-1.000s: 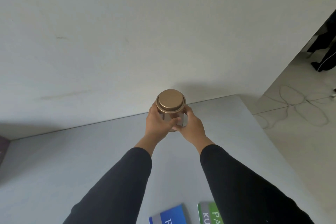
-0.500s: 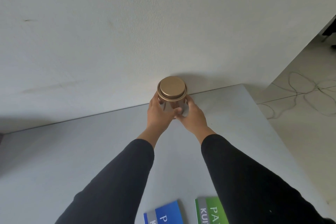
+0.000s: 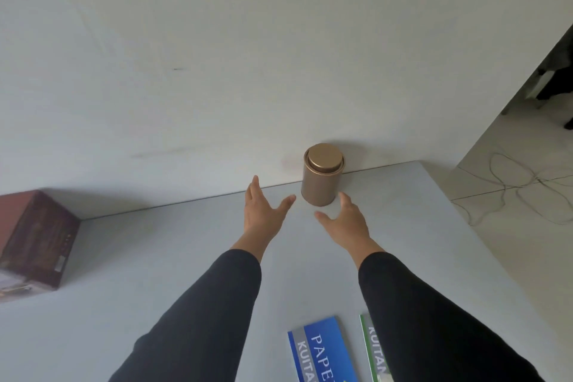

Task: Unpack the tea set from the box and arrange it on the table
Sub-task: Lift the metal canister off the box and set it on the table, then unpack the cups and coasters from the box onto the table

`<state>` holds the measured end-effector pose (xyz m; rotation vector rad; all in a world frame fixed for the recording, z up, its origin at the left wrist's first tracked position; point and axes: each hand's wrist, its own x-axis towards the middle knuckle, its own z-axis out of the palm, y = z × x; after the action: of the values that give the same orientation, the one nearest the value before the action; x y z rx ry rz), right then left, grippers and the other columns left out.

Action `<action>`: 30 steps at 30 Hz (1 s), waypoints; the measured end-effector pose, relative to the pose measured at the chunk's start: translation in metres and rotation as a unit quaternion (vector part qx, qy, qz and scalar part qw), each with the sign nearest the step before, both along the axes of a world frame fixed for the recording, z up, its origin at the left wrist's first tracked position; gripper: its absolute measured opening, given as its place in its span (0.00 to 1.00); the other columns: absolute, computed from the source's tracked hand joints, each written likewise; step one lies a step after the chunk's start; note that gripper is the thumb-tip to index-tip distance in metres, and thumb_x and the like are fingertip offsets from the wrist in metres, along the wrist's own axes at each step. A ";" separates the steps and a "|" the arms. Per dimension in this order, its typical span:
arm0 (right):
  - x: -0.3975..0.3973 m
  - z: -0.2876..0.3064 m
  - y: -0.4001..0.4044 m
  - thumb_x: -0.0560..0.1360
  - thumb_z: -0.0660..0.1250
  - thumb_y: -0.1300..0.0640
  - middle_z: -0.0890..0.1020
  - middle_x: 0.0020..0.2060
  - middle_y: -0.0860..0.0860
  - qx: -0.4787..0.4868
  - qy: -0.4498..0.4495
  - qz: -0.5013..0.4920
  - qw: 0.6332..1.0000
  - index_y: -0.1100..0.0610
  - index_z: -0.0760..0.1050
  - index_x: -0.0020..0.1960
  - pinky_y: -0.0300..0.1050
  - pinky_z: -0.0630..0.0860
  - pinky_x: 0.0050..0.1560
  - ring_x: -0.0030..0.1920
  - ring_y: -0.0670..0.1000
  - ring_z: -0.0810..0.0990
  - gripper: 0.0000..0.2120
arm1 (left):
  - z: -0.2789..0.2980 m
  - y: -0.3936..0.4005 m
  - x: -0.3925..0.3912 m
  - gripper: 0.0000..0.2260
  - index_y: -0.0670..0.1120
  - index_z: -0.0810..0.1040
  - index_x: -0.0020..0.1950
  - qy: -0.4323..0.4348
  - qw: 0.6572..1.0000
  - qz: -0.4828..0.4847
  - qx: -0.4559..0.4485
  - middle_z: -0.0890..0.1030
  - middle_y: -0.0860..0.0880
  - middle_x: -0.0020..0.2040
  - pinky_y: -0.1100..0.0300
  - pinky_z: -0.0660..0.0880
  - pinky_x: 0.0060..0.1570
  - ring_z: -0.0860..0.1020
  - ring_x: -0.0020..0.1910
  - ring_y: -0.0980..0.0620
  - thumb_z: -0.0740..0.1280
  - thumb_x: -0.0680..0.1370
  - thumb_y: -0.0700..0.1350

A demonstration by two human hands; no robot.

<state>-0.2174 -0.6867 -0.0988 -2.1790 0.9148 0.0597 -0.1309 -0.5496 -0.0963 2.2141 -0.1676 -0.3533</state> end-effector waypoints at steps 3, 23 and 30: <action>-0.002 0.020 0.042 0.75 0.64 0.43 0.63 0.73 0.53 0.000 -0.015 0.000 1.000 0.52 0.50 0.77 0.52 0.66 0.69 0.72 0.56 0.64 0.37 | 0.021 0.045 0.001 0.42 0.47 0.46 0.79 -0.019 1.000 0.008 -0.015 0.52 0.49 0.78 0.53 0.59 0.71 0.54 0.77 0.49 0.67 0.75 0.59; 0.100 0.072 0.435 0.76 0.62 0.41 0.63 0.74 0.52 0.105 -0.062 0.149 0.981 0.52 0.54 0.76 0.48 0.64 0.67 0.72 0.54 0.63 0.34 | 0.060 0.472 0.066 0.30 0.43 0.56 0.77 -0.081 0.964 0.251 -0.006 0.60 0.45 0.76 0.50 0.61 0.70 0.60 0.75 0.47 0.59 0.80 0.56; 0.155 0.045 0.488 0.76 0.59 0.39 0.66 0.72 0.53 0.157 -0.035 0.134 0.978 0.55 0.56 0.76 0.49 0.64 0.67 0.71 0.55 0.66 0.34 | 0.037 0.537 0.108 0.30 0.42 0.55 0.77 -0.001 0.946 0.325 -0.017 0.59 0.45 0.76 0.47 0.63 0.70 0.63 0.73 0.44 0.56 0.81 0.56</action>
<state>-0.0621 -0.1988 -0.0541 -1.9803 0.5258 0.2410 -0.0233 -0.0122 -0.0590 2.0954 0.5447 0.0194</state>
